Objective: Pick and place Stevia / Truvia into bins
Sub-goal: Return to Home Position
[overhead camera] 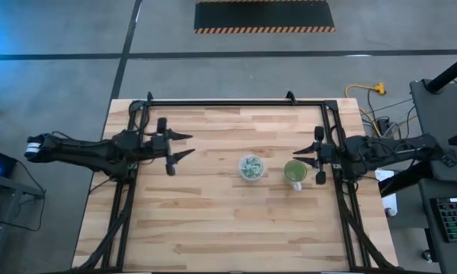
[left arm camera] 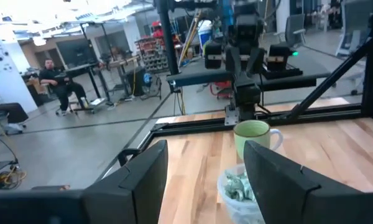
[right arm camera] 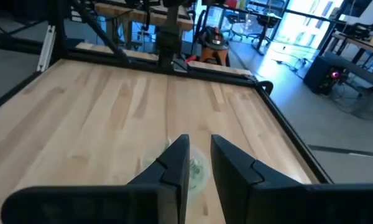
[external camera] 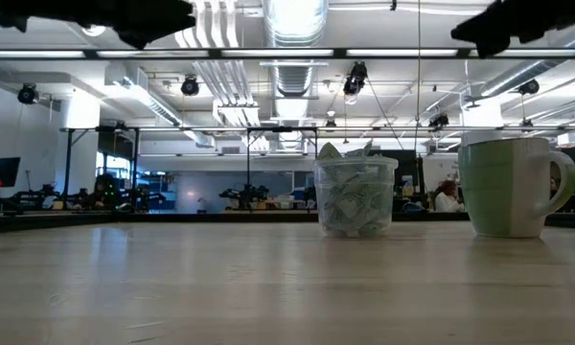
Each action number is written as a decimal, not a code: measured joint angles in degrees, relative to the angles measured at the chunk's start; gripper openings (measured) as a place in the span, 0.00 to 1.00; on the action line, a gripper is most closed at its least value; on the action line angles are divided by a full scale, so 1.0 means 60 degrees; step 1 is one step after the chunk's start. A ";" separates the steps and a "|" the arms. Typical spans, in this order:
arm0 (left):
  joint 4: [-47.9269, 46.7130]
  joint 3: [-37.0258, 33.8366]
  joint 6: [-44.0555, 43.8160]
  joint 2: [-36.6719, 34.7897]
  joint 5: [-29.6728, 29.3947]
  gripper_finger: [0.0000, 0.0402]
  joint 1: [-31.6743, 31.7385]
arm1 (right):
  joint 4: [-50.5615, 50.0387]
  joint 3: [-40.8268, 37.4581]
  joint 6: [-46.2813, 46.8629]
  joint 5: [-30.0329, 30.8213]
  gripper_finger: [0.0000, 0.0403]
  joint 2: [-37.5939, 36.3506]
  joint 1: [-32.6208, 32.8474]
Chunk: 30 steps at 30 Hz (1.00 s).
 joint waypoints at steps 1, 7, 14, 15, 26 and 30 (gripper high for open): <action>0.0074 -0.0197 -0.0004 -0.0220 -0.0003 0.49 0.0000 | 0.0102 -0.0217 -0.0012 0.0002 0.14 -0.0130 0.0004; 0.0571 -0.1389 -0.0260 -0.1176 -0.0011 0.49 -0.0004 | 0.0356 -0.1047 -0.0020 0.0031 0.14 -0.0900 0.0004; 0.1035 -0.2568 -0.0510 -0.2009 -0.0016 0.49 -0.0004 | 0.0282 -0.1329 -0.0019 0.0030 0.14 -0.1963 0.0004; 0.1045 -0.2696 -0.0532 -0.2113 -0.0015 0.49 -0.0005 | 0.0272 -0.1380 -0.0018 0.0031 0.14 -0.2113 0.0000; 0.1179 -0.3171 -0.0772 -0.3106 0.1162 0.49 -0.0015 | 0.0268 -0.1625 0.0260 -0.0104 0.14 -0.3143 0.0004; 0.1151 -0.3202 -0.0761 -0.3195 0.1388 0.49 -0.0015 | 0.0279 -0.1534 0.0207 -0.0104 0.14 -0.3060 0.0004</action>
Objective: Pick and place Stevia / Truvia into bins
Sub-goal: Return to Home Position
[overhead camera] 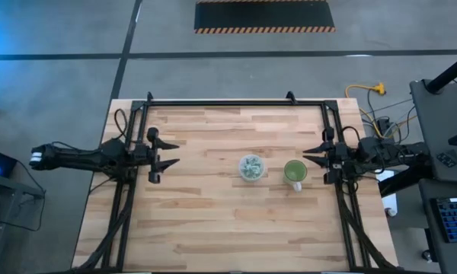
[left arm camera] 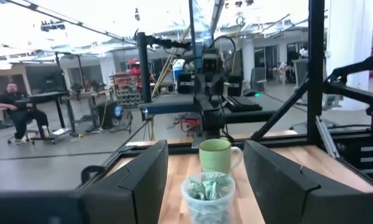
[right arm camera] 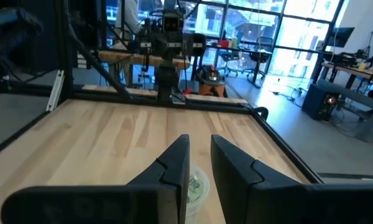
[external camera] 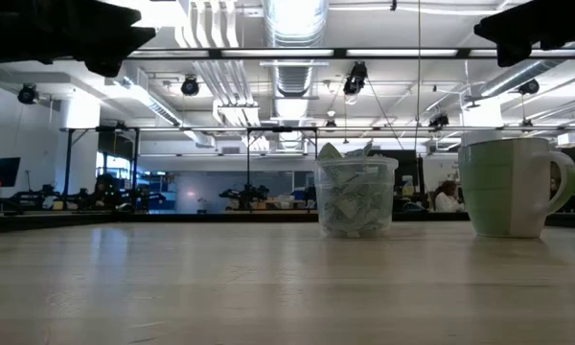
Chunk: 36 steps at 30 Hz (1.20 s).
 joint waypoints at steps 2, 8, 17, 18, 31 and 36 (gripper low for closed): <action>-0.0163 -0.0023 0.0058 0.0012 0.0000 0.49 0.0000 | -0.0072 -0.0008 -0.0088 0.0004 0.14 0.0011 0.0000; -0.0589 -0.0124 0.0800 -0.0036 -0.0436 0.49 0.0015 | -0.0530 -0.0113 -0.0123 -0.0006 0.14 0.0000 -0.0004; -0.0260 -0.0769 0.1293 -0.0987 -0.1949 0.49 0.0099 | -0.0313 -0.0396 0.0219 -0.0936 0.14 0.0015 -0.0007; -0.0236 -0.0873 0.1297 -0.1144 -0.1956 0.49 0.0121 | -0.0236 -0.0463 0.0205 -0.0930 0.14 0.0015 -0.0007; -0.1110 -0.1684 0.1029 -0.3222 -0.2202 0.49 0.0124 | 0.0324 -0.1716 0.0200 0.0296 0.14 -0.0442 -0.0151; -0.1242 -0.1692 0.1023 -0.3116 -0.2200 0.49 0.0124 | 0.0230 -0.1812 -0.0089 -0.0297 0.14 -0.1325 -0.0442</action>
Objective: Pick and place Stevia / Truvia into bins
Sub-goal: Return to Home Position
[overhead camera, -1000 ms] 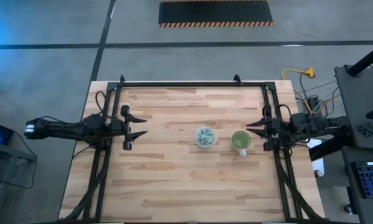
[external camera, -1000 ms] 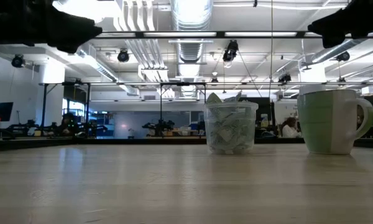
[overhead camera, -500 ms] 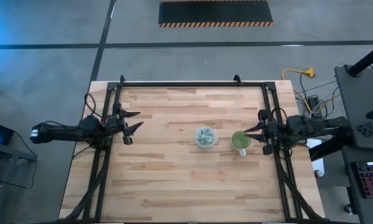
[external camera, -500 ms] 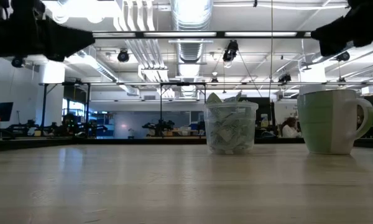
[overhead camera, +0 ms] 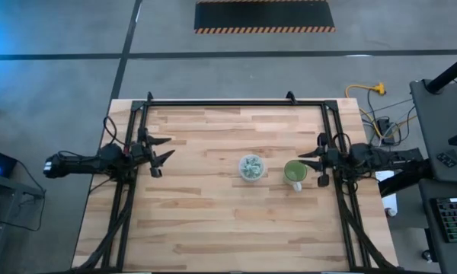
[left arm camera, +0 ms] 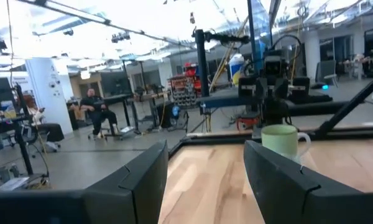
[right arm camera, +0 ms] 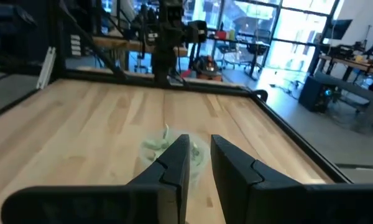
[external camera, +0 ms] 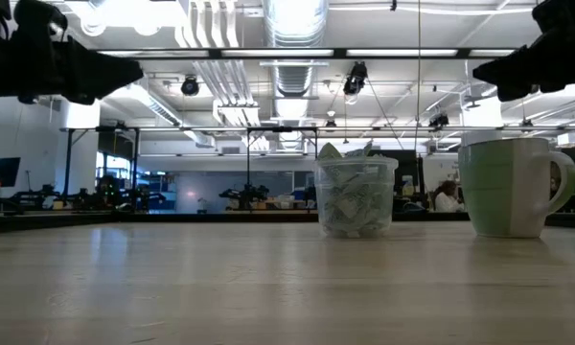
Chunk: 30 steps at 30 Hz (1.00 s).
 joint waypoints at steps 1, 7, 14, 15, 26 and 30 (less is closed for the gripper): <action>-0.0043 0.0000 -0.0023 0.0066 -0.0002 0.49 0.0000 | -0.0043 -0.0027 -0.0030 -0.0028 0.14 0.0003 -0.0040; -0.0528 -0.0004 -0.0036 0.0125 0.0039 0.49 0.0000 | -0.0262 -0.0192 -0.0073 -0.0093 0.14 0.0010 -0.0122; -0.1185 -0.0011 -0.0531 -0.0027 0.0190 0.49 -0.0004 | 0.0063 -0.0663 -0.0097 -0.0068 0.14 0.0000 -0.0155; -0.1226 -0.0011 -0.0531 -0.0039 0.0224 0.49 -0.0004 | 0.0113 -0.0704 -0.0107 -0.0070 0.14 0.0000 -0.0153; -0.1336 -0.0018 -0.0246 0.0217 0.2304 0.49 -0.0004 | 0.0314 -0.0774 -0.0523 -0.0743 0.14 0.0007 -0.0144; -0.1335 -0.0018 -0.0236 0.0202 0.2630 0.49 -0.0004 | 0.0313 -0.0778 -0.0577 -0.1029 0.14 0.0017 -0.0140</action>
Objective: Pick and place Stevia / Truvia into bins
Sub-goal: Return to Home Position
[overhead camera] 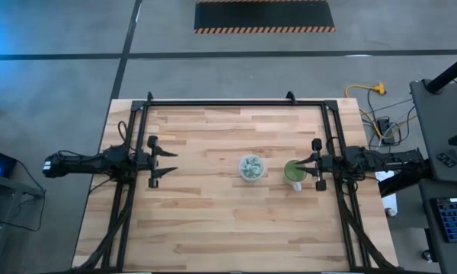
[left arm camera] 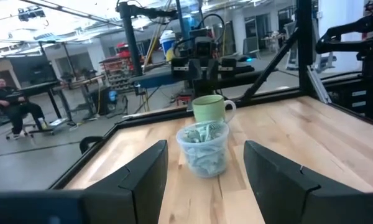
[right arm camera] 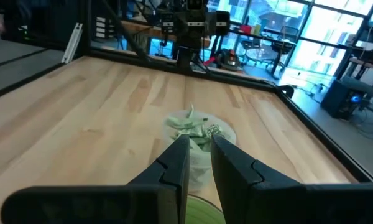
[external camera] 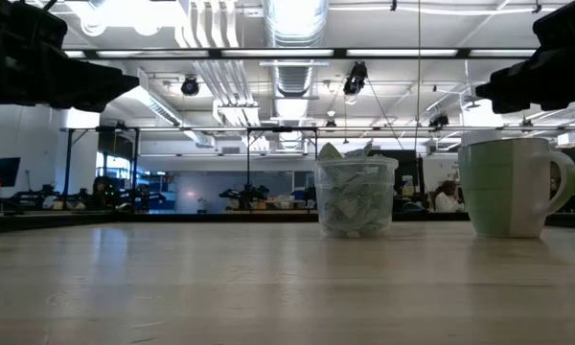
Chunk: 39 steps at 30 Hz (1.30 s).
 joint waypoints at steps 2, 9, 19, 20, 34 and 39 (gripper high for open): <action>0.0006 -0.0004 -0.0001 -0.0006 -0.0004 0.49 0.0000 | -0.0004 0.0000 -0.0069 -0.0001 0.14 0.0004 0.0000; 0.0028 -0.0007 -0.0036 -0.0047 -0.0007 0.49 0.0000 | 0.0160 -0.0038 -0.0598 0.0004 0.14 -0.0010 0.0000; 0.0021 -0.0011 -0.0035 -0.0055 -0.0023 0.49 0.0000 | 0.2103 -0.0681 -0.1223 -0.0067 0.14 0.0066 -0.0011; 0.0024 -0.0011 -0.0036 -0.0063 -0.0022 0.49 0.0000 | 0.2098 -0.0681 -0.1239 -0.0066 0.14 0.0066 -0.0007; 0.0036 -0.0011 -0.0033 -0.0047 -0.0022 0.49 0.0000 | 0.2098 -0.0681 -0.1172 -0.0060 0.14 0.0077 0.0000; 0.0043 -0.0011 -0.0033 -0.0065 -0.0022 0.49 0.0000 | 0.2098 -0.0681 -0.1173 -0.0058 0.14 0.0073 0.0000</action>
